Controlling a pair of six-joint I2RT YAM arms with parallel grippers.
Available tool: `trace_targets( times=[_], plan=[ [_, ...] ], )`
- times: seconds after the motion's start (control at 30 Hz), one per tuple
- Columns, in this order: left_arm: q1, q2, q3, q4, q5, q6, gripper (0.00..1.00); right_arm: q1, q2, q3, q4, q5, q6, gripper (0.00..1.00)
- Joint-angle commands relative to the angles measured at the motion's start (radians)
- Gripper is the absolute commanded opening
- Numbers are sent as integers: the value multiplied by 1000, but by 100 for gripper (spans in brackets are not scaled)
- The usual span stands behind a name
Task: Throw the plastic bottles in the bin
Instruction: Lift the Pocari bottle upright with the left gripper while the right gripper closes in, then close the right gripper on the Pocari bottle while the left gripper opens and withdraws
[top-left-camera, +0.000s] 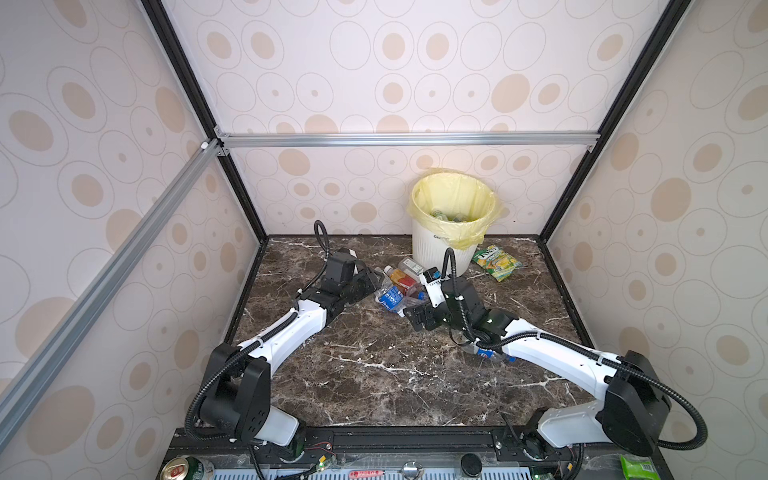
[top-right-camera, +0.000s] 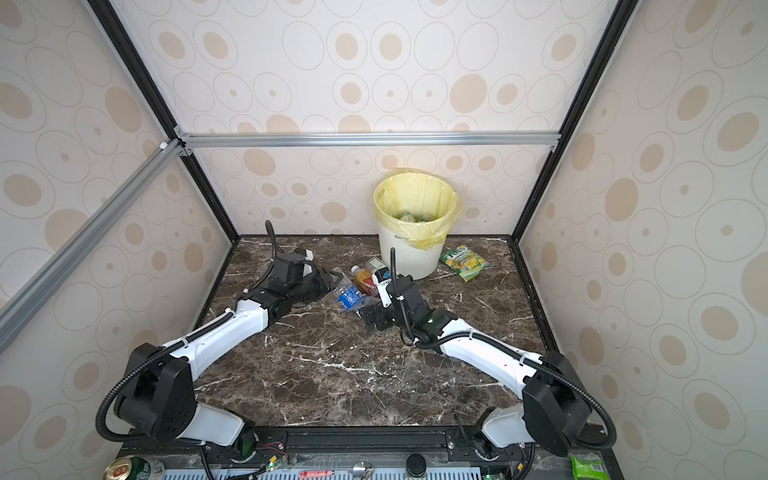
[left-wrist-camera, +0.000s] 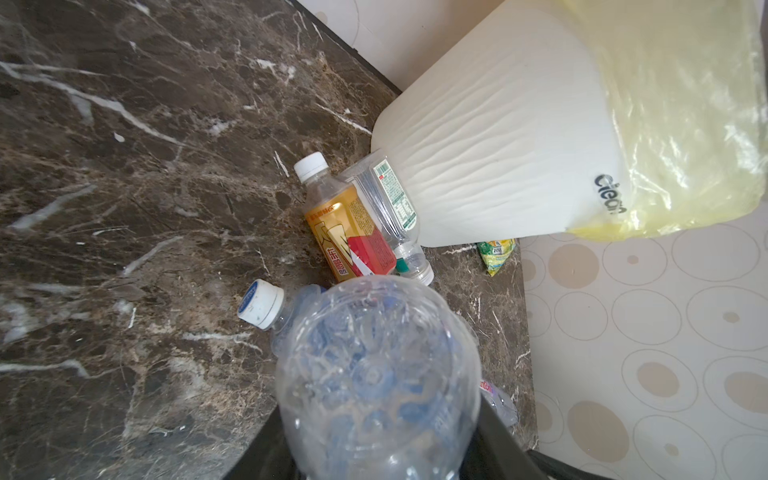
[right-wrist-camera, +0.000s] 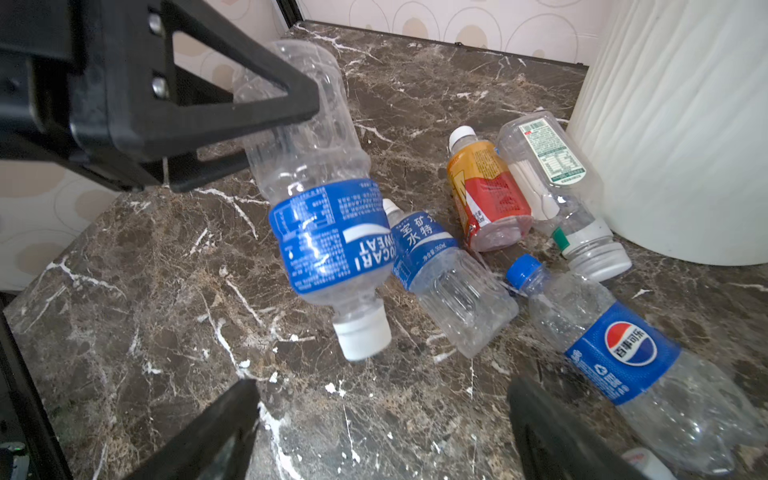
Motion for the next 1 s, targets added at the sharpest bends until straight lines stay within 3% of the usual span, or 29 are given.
trace_targets(
  times=[0.0, 0.27, 0.73, 0.97],
  plan=[
    [-25, -18, 42, -16, 43, 30, 41, 6, 31, 43, 58, -24, 25, 96],
    [-43, -60, 35, 26, 109, -14, 41, 5, 111, 116, 59, -37, 33, 93],
    [-44, -41, 30, 118, 216, -86, 42, 4, 143, 95, 108, -119, 59, 83],
    [-43, -28, 40, 131, 221, -100, 44, 5, 132, 93, 106, -109, 63, 69]
  ],
)
